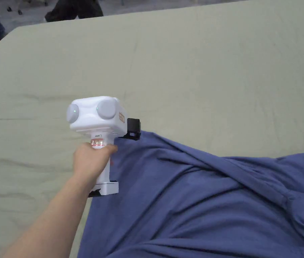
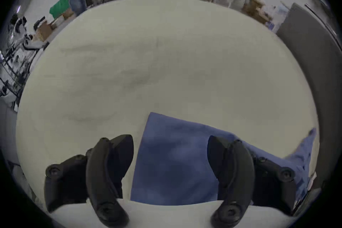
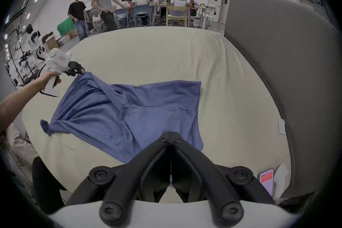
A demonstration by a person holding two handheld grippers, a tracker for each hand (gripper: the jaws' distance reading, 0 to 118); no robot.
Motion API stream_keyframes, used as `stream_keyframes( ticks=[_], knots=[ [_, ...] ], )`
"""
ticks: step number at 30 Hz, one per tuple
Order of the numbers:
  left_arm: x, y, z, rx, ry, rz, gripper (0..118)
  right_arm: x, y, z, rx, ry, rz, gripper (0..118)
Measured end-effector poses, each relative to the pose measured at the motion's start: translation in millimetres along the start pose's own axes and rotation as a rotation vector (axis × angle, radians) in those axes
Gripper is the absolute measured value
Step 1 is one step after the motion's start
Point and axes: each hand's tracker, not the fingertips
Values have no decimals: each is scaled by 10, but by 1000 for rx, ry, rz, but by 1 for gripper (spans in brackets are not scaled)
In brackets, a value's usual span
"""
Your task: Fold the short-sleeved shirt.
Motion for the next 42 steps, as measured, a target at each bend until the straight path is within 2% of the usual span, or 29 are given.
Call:
stream_keyframes(
  ticks=[1,2,3,4,5,7,9,11,12,13,14,15,17,22,23,25,27,28,29,30,31,32,35,38,42],
  knots=[
    [35,-21,-60,-12,20,2,78,2,11,-36,-3,-2,0,3],
    [46,-79,-81,-8,-8,-11,72,-3,20,-70,-7,-5,3,3],
    [85,-152,-60,24,-26,-37,59,-9,30,-104,-11,-8,9,3],
    [125,-192,6,76,6,-66,38,-7,39,-142,-13,-9,11,3],
    [159,-201,50,73,-28,-93,8,-7,48,-177,-14,-7,10,3],
    [215,-222,181,88,3,-165,4,-9,83,-254,-22,9,10,3],
    [177,-190,376,95,-111,-131,4,11,142,-301,-19,28,9,3],
    [189,-254,709,204,-120,-130,4,55,275,-336,-2,51,-8,3],
    [188,-282,871,247,-132,-134,3,117,358,-369,15,70,-40,8],
    [135,-236,941,271,-162,-137,4,183,466,-435,10,76,-70,38],
    [125,-265,1083,293,-178,-141,4,251,580,-574,-16,84,-101,101],
    [112,-294,1188,321,-188,-136,3,321,671,-730,-47,99,-116,118],
    [95,-354,1320,341,-194,-124,4,482,843,-1062,-29,90,-154,118],
    [65,-370,1328,348,-212,-71,3,792,1018,-2268,-251,63,-319,118],
    [56,-379,1306,349,-212,-55,3,823,1012,-2474,-280,47,-348,106],
    [58,-386,1269,337,-214,-46,4,826,965,-2723,-321,6,-340,63],
    [53,-407,1228,333,-197,-45,3,718,926,-2785,-335,-34,-274,58],
    [40,-411,1208,332,-194,-45,4,725,958,-2750,-296,-41,-237,45],
    [32,-416,1200,330,-193,-40,3,696,980,-2682,-260,-26,-201,14],
    [20,-431,1208,333,-192,-32,4,661,993,-2609,-228,2,-177,9],
    [9,-445,1228,339,-191,-26,3,610,1004,-2525,-202,4,-181,9],
    [2,-456,1259,348,-185,-17,3,522,1025,-2374,-179,-32,-149,9],
    [-51,-480,1480,408,-219,31,3,396,1185,-2018,-112,1,-57,9],
    [-103,-451,1858,465,-261,69,4,317,1439,-1481,-11,65,-58,9],
    [-143,-304,2557,589,-273,50,4,241,1892,-715,151,99,-55,9]
  ],
)
